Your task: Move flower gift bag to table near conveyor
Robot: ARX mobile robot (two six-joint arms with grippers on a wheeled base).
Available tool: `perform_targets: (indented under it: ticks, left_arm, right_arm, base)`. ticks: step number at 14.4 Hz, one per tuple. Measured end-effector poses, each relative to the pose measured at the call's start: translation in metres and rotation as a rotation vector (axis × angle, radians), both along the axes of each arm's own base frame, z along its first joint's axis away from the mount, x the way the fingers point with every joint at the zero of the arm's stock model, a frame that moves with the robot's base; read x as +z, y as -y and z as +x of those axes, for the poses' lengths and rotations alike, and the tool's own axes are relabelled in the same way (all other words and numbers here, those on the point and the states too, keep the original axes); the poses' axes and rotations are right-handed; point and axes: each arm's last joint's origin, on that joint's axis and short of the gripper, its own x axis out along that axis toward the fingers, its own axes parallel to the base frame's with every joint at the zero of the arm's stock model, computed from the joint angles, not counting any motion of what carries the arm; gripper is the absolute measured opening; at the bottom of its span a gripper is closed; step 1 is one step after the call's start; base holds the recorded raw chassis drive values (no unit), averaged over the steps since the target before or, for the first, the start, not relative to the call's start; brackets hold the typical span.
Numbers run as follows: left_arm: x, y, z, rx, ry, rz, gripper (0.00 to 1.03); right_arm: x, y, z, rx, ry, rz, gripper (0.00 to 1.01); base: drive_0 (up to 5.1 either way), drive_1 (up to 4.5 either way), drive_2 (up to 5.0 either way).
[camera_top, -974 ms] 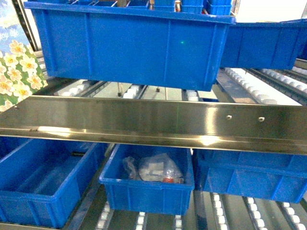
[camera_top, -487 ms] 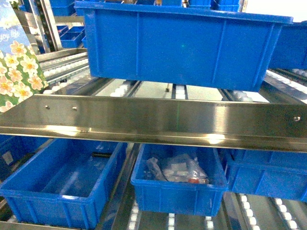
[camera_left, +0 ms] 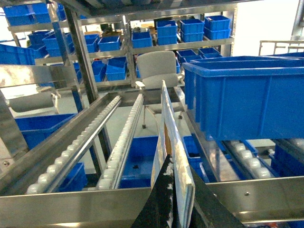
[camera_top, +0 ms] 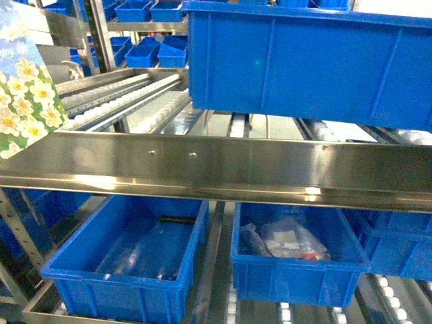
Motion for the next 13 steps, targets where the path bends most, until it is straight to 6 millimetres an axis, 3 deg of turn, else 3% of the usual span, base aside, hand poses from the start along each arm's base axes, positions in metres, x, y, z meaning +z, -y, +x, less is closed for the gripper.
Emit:
perform_targets:
  ticks: [13]
  left_arm:
    - [0.0, 0.0, -0.0001, 0.0, 0.0, 0.0, 0.02]
  right_arm:
    - [-0.0004, 0.0, 0.0, 0.0, -0.004, 0.0, 0.03]
  base:
    - [-5.0, 2.45, 2.5]
